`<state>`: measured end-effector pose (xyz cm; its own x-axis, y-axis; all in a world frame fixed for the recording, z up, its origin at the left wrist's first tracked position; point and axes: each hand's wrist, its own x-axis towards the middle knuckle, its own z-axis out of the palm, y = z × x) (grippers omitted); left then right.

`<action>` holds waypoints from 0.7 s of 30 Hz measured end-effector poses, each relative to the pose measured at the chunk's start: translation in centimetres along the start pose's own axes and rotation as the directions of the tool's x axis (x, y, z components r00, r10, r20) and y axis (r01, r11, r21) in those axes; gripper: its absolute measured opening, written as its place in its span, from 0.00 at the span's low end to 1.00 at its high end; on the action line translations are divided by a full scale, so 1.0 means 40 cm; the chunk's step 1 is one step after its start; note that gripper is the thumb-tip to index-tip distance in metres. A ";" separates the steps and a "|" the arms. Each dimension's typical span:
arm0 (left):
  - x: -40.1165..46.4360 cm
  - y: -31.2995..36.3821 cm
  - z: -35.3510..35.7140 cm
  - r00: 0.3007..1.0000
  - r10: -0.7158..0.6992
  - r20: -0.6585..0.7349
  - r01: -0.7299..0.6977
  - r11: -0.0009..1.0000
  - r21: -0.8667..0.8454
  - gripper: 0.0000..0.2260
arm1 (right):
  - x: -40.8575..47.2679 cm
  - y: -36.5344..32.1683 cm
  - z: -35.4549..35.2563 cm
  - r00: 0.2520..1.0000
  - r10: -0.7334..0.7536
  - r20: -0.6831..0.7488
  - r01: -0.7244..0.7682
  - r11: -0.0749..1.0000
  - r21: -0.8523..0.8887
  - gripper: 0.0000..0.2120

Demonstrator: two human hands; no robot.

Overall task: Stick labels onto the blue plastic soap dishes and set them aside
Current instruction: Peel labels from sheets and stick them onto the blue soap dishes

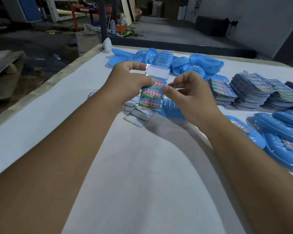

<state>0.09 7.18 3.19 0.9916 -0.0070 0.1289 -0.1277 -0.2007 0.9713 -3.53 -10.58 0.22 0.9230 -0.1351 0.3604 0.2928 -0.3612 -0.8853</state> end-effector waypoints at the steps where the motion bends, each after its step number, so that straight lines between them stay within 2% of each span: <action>1: -0.002 -0.001 0.006 1.000 -0.003 0.030 0.003 1.000 -0.007 0.15 | -0.001 -0.002 0.003 1.000 0.010 0.009 -0.010 0.999 0.048 0.14; 3: -0.005 -0.001 0.014 0.997 -0.013 0.073 0.014 1.000 -0.013 0.15 | 0.000 -0.004 0.003 1.000 0.020 0.010 -0.021 0.996 0.092 0.14; 6: -0.007 0.003 0.016 0.998 0.001 0.061 0.000 1.000 -0.012 0.12 | 0.006 -0.004 -0.007 0.998 0.053 -0.026 -0.050 0.992 0.118 0.14; 10: -0.013 0.009 0.011 0.999 0.038 0.009 -0.039 0.998 0.053 0.14 | 0.017 0.002 -0.019 0.994 0.081 -0.077 -0.075 0.993 0.086 0.13; 14: -0.020 0.010 0.014 0.996 0.088 0.024 -0.091 0.985 0.148 0.14 | 0.019 0.007 -0.016 0.995 0.071 -0.067 -0.067 0.996 0.057 0.13; 21: -0.030 0.016 0.010 0.990 0.121 0.074 -0.132 0.977 0.169 0.14 | 0.023 0.011 -0.014 0.994 0.055 -0.096 -0.055 0.998 -0.004 0.13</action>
<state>-1.18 6.69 3.57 0.9675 -0.1042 0.2303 -0.2525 -0.3604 0.8980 -2.68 -11.40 0.33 0.9094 -0.2425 0.3378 0.2403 -0.3566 -0.9028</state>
